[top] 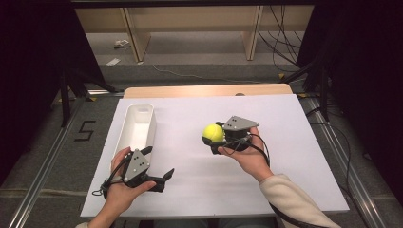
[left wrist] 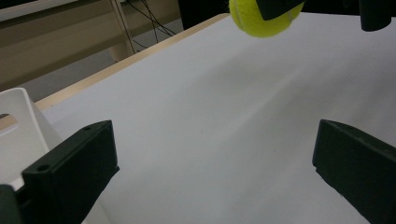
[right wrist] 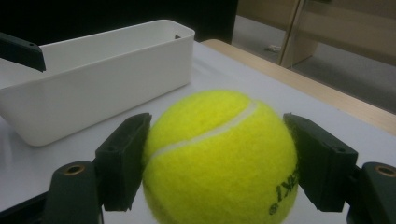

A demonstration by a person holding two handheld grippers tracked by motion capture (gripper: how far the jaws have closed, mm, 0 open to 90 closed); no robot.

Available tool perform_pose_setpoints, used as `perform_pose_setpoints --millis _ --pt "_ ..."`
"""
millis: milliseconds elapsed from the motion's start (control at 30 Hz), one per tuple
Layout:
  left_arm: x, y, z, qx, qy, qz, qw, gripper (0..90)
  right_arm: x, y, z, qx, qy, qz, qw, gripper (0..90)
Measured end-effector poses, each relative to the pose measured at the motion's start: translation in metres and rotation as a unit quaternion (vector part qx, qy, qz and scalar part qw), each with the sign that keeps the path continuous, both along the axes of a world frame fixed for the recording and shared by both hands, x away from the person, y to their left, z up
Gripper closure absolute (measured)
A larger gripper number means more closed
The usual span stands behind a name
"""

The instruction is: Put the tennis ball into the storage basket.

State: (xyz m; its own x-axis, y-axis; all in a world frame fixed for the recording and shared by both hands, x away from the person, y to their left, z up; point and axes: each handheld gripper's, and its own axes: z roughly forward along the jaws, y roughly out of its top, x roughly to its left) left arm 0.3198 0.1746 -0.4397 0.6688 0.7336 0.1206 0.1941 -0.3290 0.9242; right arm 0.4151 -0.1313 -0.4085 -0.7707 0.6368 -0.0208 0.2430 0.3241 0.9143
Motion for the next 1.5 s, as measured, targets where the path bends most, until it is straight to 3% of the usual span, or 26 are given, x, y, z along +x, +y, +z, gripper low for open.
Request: perform_pose_setpoints --millis 1500 --pt "0.0 0.0 0.0 0.001 0.0 -0.001 1.0 0.0 0.002 0.012 0.005 0.007 -0.001 0.007 0.9999 27.1"
